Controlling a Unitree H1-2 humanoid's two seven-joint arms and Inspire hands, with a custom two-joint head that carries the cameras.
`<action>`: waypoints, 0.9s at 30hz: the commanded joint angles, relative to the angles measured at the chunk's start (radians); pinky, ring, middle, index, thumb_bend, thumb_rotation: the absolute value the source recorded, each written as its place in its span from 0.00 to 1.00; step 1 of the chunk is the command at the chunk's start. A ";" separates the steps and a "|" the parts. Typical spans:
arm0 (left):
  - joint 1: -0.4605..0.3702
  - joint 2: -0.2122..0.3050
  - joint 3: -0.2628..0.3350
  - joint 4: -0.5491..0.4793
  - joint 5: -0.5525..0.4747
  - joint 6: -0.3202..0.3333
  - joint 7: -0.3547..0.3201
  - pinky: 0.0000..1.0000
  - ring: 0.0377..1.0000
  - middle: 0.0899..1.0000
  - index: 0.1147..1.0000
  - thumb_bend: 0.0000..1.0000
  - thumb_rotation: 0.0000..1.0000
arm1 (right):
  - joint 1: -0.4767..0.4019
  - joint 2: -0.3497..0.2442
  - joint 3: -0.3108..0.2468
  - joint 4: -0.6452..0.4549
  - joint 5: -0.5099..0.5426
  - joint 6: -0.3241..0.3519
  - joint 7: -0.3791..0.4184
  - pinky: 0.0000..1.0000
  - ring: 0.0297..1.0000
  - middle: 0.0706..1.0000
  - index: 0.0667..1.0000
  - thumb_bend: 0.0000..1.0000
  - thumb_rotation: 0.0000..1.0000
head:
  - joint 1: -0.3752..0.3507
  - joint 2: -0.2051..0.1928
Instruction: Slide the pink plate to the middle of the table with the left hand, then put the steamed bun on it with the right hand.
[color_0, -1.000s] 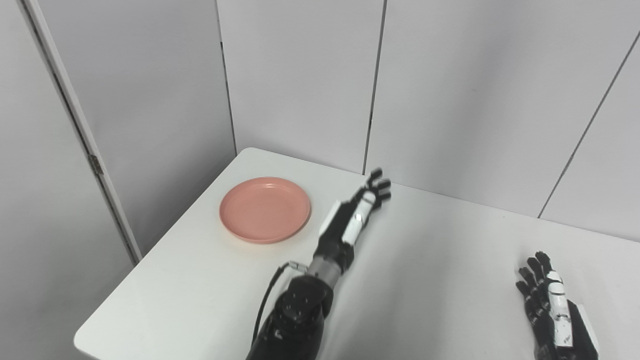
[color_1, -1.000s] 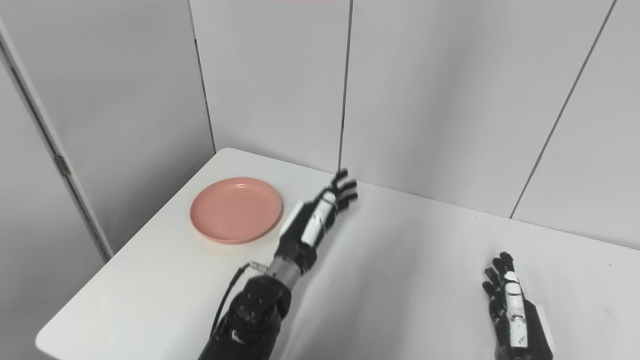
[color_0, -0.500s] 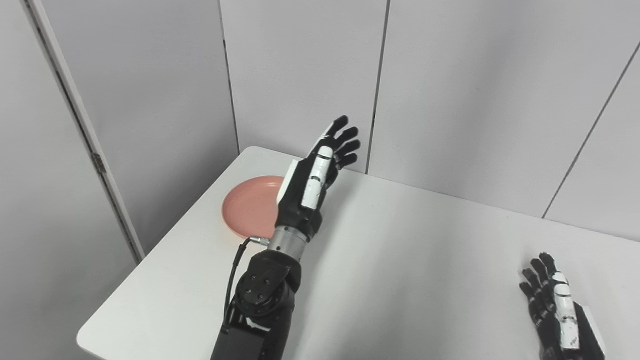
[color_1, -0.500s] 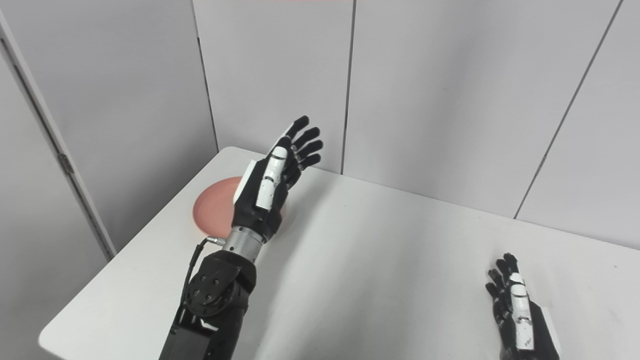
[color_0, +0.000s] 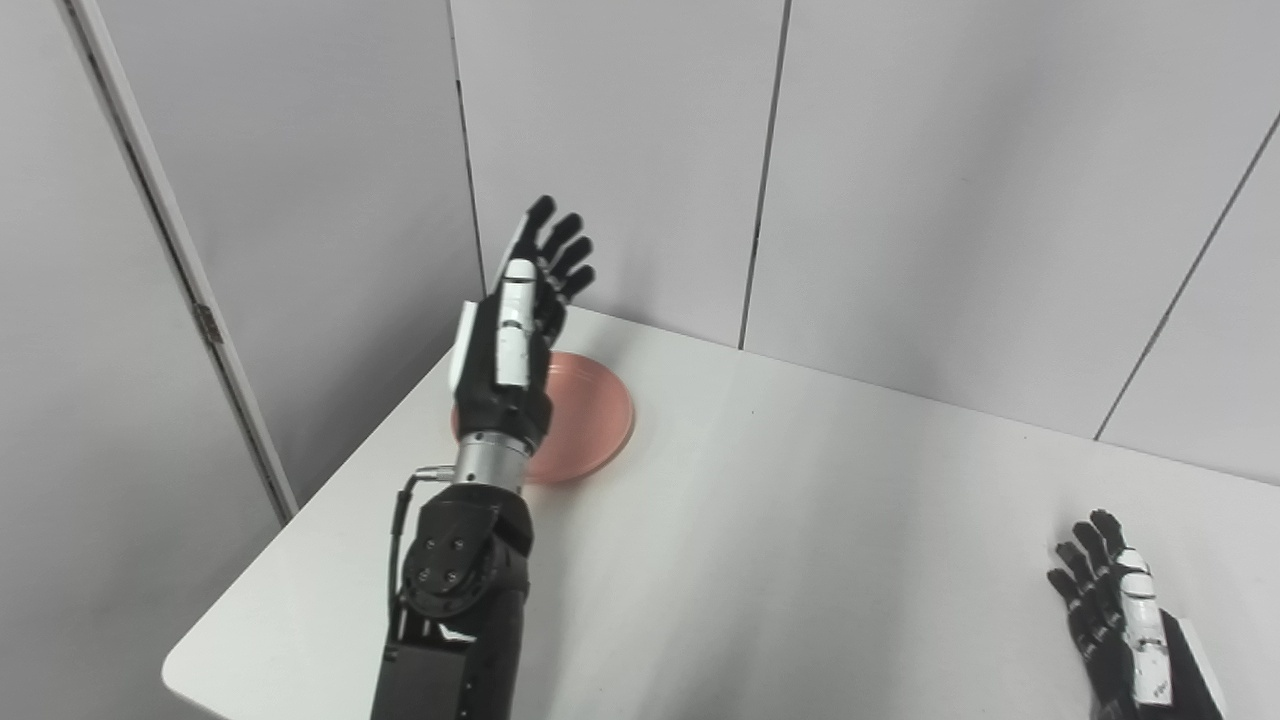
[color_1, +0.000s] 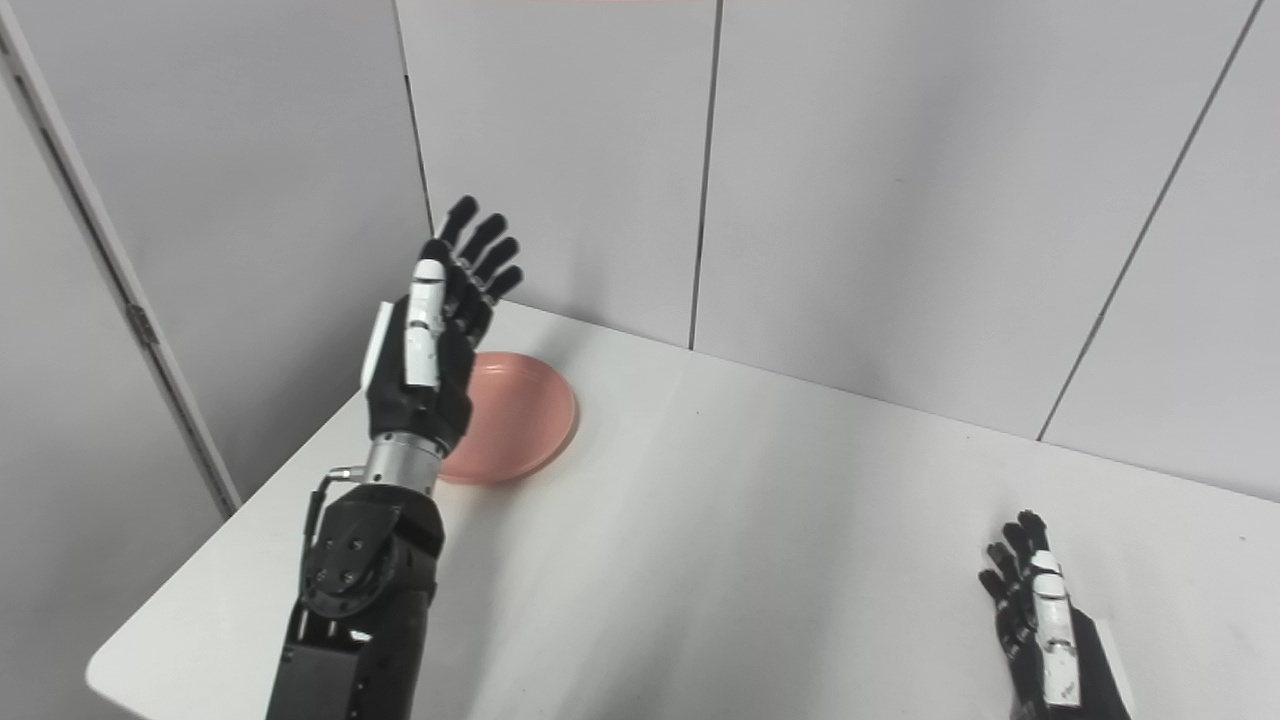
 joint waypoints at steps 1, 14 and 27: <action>-0.029 0.033 0.022 -0.001 -0.012 -0.064 0.013 0.92 0.91 0.91 0.91 0.46 1.00 | 0.038 -0.023 -0.018 0.024 -0.009 0.070 -0.019 1.00 1.00 1.00 1.00 0.07 1.00 | 0.000 0.002; -0.028 0.102 0.146 0.112 -0.053 -0.164 0.074 0.96 0.94 0.94 0.93 0.45 1.00 | 0.038 -0.028 -0.017 0.023 -0.009 0.070 -0.015 1.00 1.00 1.00 1.00 0.10 1.00 | 0.005 0.006; -0.030 0.149 0.183 0.285 -0.096 -0.247 0.083 0.98 0.95 0.96 0.95 0.46 1.00 | 0.042 -0.029 -0.014 0.012 -0.009 0.072 -0.014 1.00 1.00 1.00 1.00 0.10 1.00 | 0.007 0.015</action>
